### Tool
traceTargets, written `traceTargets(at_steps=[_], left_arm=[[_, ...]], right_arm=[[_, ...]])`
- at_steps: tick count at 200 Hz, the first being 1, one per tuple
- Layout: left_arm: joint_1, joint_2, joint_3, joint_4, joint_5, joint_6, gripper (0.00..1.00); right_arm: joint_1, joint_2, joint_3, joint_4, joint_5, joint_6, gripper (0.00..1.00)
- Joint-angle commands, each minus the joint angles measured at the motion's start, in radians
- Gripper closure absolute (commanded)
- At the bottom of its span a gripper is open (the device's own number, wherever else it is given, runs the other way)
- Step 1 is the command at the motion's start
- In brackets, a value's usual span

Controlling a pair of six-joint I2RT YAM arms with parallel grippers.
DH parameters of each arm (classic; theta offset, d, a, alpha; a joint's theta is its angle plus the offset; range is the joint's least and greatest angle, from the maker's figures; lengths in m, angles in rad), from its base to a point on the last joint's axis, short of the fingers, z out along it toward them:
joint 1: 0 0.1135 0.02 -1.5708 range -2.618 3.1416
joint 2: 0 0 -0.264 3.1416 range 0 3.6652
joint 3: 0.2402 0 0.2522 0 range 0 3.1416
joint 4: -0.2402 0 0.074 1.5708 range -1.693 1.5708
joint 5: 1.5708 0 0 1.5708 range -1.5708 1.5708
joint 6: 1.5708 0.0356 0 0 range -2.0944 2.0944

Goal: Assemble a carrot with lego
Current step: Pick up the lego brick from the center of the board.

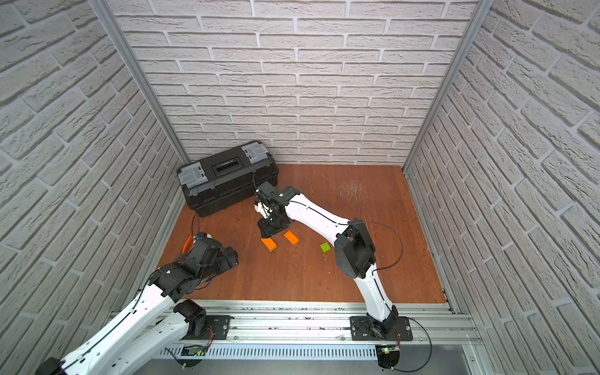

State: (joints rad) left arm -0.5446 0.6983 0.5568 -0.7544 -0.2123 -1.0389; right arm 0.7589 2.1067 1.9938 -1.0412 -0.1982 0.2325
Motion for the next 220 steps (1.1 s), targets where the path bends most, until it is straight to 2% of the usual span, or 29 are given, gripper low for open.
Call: traceTargets(at_steps=[1, 31, 58, 63, 70, 88, 119, 121, 124, 128, 163, 220], left_arm=[[-0.005, 0.019, 0.037, 0.046, -0.003, 0.024, 0.02], [-0.004, 0.098, 0.071, 0.073, 0.026, 0.04, 0.02], [-0.004, 0.167, 0.114, 0.097, 0.056, 0.055, 0.02], [-0.004, 0.18, 0.123, 0.101, 0.062, 0.057, 0.02], [-0.005, 0.2, 0.133, 0.107, 0.07, 0.063, 0.02], [-0.005, 0.247, 0.156, 0.113, 0.089, 0.071, 0.02], [-0.018, 0.313, 0.196, 0.123, 0.109, 0.084, 0.02], [-0.018, 0.318, 0.198, 0.122, 0.109, 0.085, 0.02], [-0.02, 0.322, 0.2, 0.123, 0.109, 0.086, 0.02], [-0.022, 0.328, 0.204, 0.123, 0.109, 0.088, 0.02], [-0.033, 0.358, 0.214, 0.134, 0.108, 0.085, 0.02], [-0.05, 0.38, 0.213, 0.141, 0.109, 0.078, 0.02]], right_arm=[[-0.03, -0.109, -0.001, -0.036, 0.068, -0.009, 0.41], [-0.087, -0.226, -0.188, -0.04, 0.189, -0.07, 0.36], [-0.163, -0.324, -0.445, 0.036, 0.183, -0.075, 0.3], [-0.177, -0.339, -0.487, 0.056, 0.177, -0.072, 0.23], [-0.194, -0.356, -0.539, 0.08, 0.172, -0.065, 0.22], [-0.221, -0.372, -0.624, 0.122, 0.169, -0.062, 0.21], [-0.234, -0.341, -0.668, 0.135, 0.203, -0.078, 0.2], [-0.235, -0.34, -0.669, 0.135, 0.204, -0.079, 0.16], [-0.237, -0.338, -0.673, 0.136, 0.205, -0.081, 0.03], [-0.24, -0.334, -0.676, 0.137, 0.21, -0.081, 0.0], [-0.254, -0.331, -0.712, 0.161, 0.203, -0.081, 0.01], [-0.265, -0.31, -0.756, 0.18, 0.223, -0.07, 0.1]])
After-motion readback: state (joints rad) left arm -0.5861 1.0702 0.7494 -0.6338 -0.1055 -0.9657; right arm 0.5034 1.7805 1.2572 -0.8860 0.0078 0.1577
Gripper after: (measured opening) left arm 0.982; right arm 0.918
